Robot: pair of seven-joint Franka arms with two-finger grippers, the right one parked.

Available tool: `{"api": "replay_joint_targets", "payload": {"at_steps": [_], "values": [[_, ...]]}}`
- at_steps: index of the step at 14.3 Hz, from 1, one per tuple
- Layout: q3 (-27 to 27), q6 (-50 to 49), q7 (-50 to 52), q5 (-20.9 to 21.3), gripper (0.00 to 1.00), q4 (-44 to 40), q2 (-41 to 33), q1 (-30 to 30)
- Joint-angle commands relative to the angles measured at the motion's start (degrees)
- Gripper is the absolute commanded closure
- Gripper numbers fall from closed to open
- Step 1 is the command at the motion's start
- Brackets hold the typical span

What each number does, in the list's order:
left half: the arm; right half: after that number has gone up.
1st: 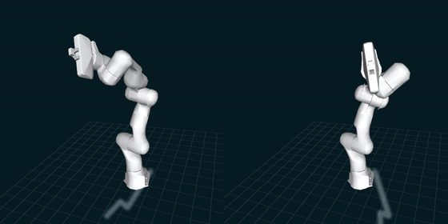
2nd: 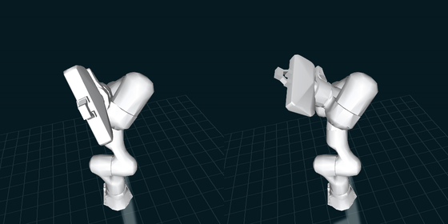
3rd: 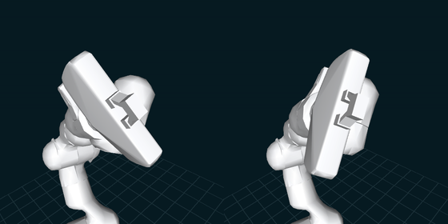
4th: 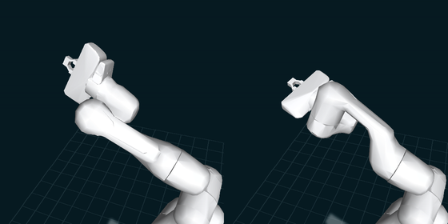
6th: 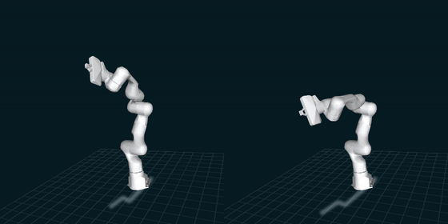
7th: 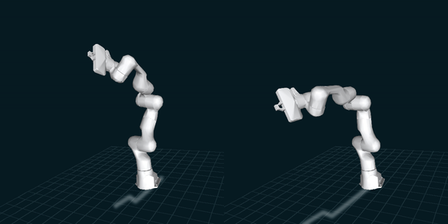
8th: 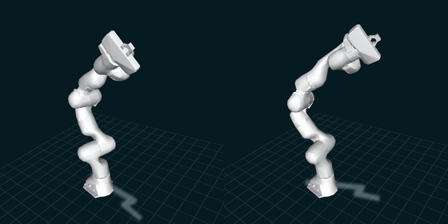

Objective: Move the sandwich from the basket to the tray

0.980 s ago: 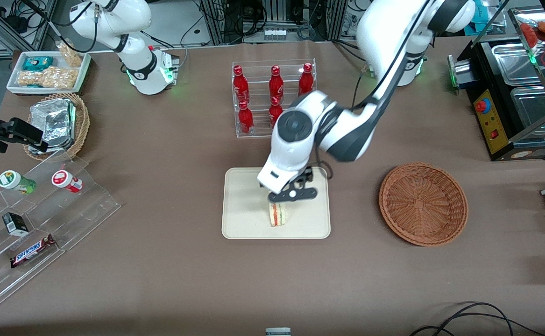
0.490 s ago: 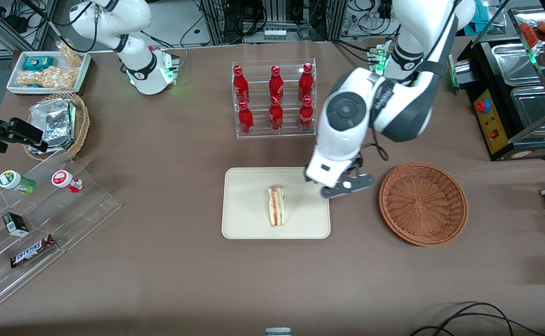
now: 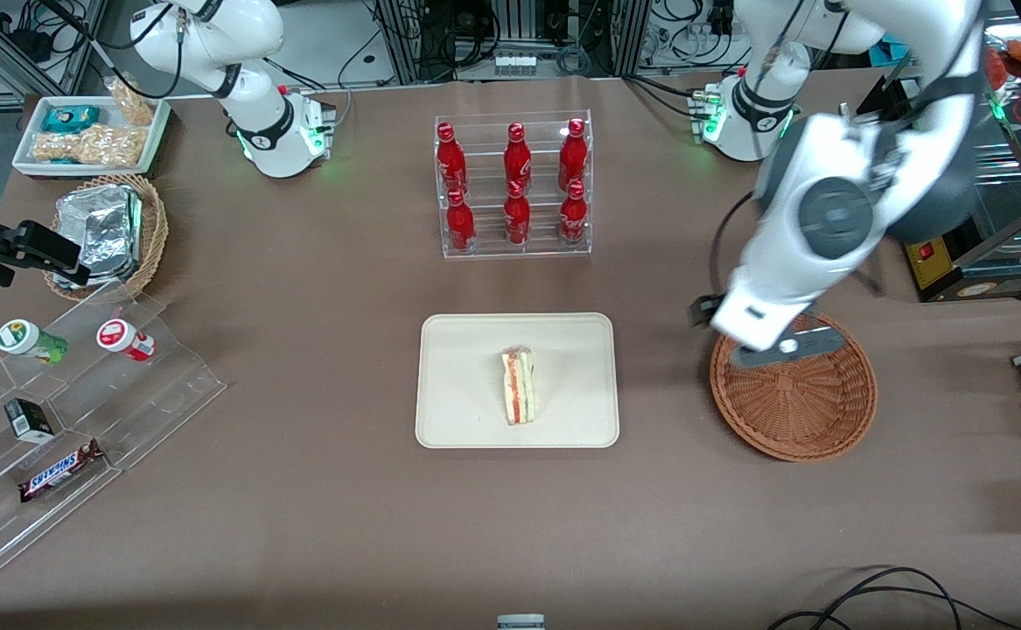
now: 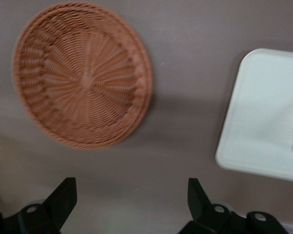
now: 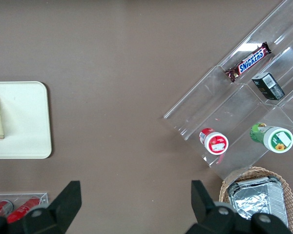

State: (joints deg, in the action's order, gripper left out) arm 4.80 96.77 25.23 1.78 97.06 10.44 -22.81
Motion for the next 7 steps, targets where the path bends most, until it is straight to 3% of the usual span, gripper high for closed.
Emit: {"api": "replay_joint_targets", "payload": {"at_steps": [1,4,7], "values": [[-0.5,-5.1,-8.9,0.5,0.0,2.6,-6.1,4.8],[-1.8,-8.8,-18.1,0.4,0.0,2.4,-10.2,13.1],[-8.0,-10.0,-23.1,0.5,0.0,0.9,-11.3,21.3]]}}
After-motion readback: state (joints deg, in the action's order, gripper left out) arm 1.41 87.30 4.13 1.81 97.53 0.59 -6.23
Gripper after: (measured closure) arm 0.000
